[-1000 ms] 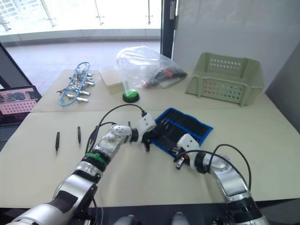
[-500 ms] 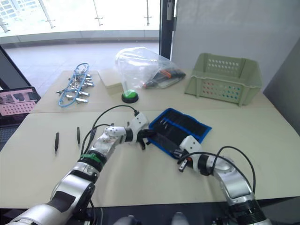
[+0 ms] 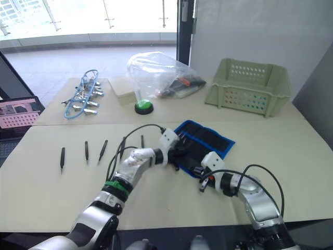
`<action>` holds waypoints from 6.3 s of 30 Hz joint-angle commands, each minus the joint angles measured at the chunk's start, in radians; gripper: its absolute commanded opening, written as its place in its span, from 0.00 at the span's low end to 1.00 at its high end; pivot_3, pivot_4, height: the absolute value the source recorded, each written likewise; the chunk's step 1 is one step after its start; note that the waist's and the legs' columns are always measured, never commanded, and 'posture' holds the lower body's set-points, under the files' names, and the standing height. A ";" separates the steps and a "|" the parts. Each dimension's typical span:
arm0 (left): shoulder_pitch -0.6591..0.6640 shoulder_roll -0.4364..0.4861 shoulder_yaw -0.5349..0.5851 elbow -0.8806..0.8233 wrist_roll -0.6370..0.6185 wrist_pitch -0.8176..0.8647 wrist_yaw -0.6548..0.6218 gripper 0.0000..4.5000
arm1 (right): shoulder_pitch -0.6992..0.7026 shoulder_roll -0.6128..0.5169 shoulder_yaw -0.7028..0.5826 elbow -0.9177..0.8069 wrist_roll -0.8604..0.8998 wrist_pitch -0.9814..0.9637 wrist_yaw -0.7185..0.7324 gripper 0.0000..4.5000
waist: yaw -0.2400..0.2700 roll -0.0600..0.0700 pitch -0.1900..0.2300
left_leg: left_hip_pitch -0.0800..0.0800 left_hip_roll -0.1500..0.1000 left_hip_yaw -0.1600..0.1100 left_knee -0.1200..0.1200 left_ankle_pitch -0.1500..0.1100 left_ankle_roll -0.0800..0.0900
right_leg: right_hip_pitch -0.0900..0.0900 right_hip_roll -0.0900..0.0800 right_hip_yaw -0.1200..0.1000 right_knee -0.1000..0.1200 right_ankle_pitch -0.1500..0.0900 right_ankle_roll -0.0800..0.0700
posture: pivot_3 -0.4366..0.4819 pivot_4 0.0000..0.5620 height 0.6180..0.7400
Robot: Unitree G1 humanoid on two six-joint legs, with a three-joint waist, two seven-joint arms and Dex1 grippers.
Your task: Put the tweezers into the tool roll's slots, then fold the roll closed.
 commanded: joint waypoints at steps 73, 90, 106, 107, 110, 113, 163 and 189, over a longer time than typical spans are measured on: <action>0.047 0.054 -0.003 -0.023 0.003 -0.088 0.035 0.00 | -0.089 0.086 -0.010 0.121 0.070 0.055 0.071 0.00 | 0.021 0.000 -0.001 | -0.003 -0.001 0.000 0.000 0.000 -0.001 | -0.002 0.000 0.001 -0.002 0.000 0.000 | 0.48 0.27 1.00; 0.062 0.114 -0.035 0.003 0.076 -0.077 0.056 0.00 | 0.090 -0.006 -0.034 0.072 0.094 0.064 0.133 0.00 | 0.021 0.000 -0.007 | 0.007 0.000 0.001 -0.001 -0.004 0.004 | 0.005 0.000 0.001 -0.002 0.000 0.000 | 0.48 0.27 1.00; 0.042 0.198 0.123 -0.362 -0.120 0.020 -0.015 0.00 | -0.142 -0.046 -0.299 0.023 0.411 0.344 0.079 0.00 | 0.012 -0.001 -0.007 | -0.003 0.001 0.000 0.000 -0.004 0.004 | -0.003 0.000 0.001 -0.001 0.001 -0.001 | 0.48 0.27 1.00; 0.044 0.213 0.128 -0.394 -0.122 0.036 -0.013 0.00 | -0.157 -0.050 -0.309 0.036 0.412 0.343 0.075 0.00 | 0.012 -0.001 -0.007 | -0.004 0.001 0.000 0.000 -0.003 0.003 | -0.004 0.000 0.001 -0.001 0.001 -0.001 | 0.48 0.27 1.00; 0.072 0.274 0.171 -0.481 -0.137 0.081 0.003 0.00 | -0.206 -0.082 -0.331 0.104 0.386 0.318 0.084 0.00 | 0.016 0.000 -0.007 | -0.004 0.001 0.000 0.000 -0.001 -0.001 | -0.004 0.000 0.000 -0.001 0.001 -0.001 | 0.48 0.27 1.00; 0.146 0.348 0.237 -0.582 -0.154 0.119 0.021 0.26 | -0.260 -0.114 -0.372 0.176 0.420 0.360 0.105 0.27 | 0.011 0.000 -0.007 | -0.004 0.001 0.001 -0.001 -0.001 -0.001 | -0.005 0.000 0.001 -0.002 0.001 -0.001 | 0.48 0.27 1.00; 0.946 0.438 0.873 -0.771 -0.375 0.100 0.341 1.00 | -0.383 -0.328 -0.249 0.446 0.241 0.033 0.669 1.00 | 0.022 0.003 -0.003 | 0.006 0.005 0.003 -0.015 -0.005 0.002 | -0.001 0.000 0.001 -0.006 0.001 -0.004 | 0.48 0.27 1.00; 0.645 0.284 0.645 -0.572 -0.259 0.183 0.618 0.37 | -0.223 -0.373 -0.356 0.282 0.283 0.064 0.593 1.00 | 0.039 0.007 -0.006 | 0.009 0.003 0.003 -0.015 -0.004 0.001 | 0.001 -0.002 0.002 -0.004 0.001 -0.004 | 0.48 0.27 1.00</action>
